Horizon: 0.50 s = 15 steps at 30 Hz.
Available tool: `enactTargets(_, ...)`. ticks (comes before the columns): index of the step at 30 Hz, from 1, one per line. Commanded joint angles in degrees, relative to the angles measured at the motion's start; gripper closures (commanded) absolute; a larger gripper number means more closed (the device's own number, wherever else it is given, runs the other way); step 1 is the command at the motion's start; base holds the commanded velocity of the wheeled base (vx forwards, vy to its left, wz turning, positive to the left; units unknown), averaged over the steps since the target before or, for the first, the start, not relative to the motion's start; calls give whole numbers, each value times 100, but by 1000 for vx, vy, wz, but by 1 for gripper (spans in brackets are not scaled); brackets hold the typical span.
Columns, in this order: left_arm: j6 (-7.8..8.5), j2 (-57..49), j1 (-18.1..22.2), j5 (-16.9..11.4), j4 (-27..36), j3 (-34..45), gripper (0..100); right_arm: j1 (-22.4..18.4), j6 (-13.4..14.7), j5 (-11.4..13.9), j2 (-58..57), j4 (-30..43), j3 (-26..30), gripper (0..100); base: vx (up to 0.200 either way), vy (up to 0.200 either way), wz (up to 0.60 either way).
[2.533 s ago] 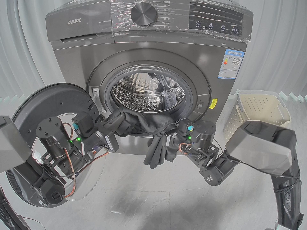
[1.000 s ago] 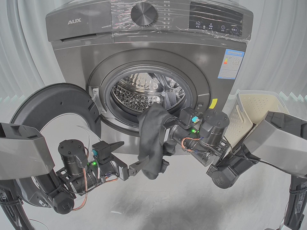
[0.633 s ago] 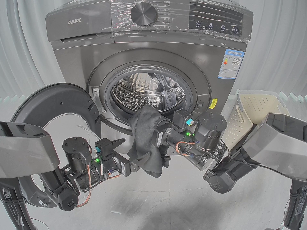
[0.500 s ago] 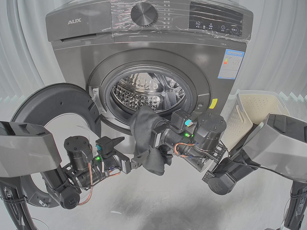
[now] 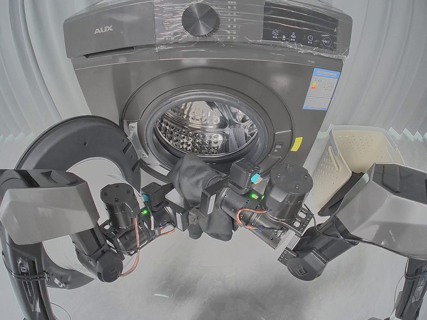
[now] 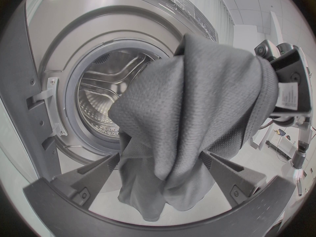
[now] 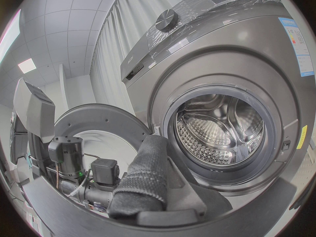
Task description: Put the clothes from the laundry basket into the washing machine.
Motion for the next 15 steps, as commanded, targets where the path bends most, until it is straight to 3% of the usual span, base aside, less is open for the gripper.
enactTargets(1,5,277,-9,10,-3,-193,0,60,9,1,-6,-24,8,100,0,0,0)
enactTargets(14,5,875,131,98,-3,-738,0,60,17,1,-261,-24,131,100,0,0,0)
enactTargets(15,-4,892,131,159,-3,-782,100,60,17,1,-279,-24,158,100,0,0,0)
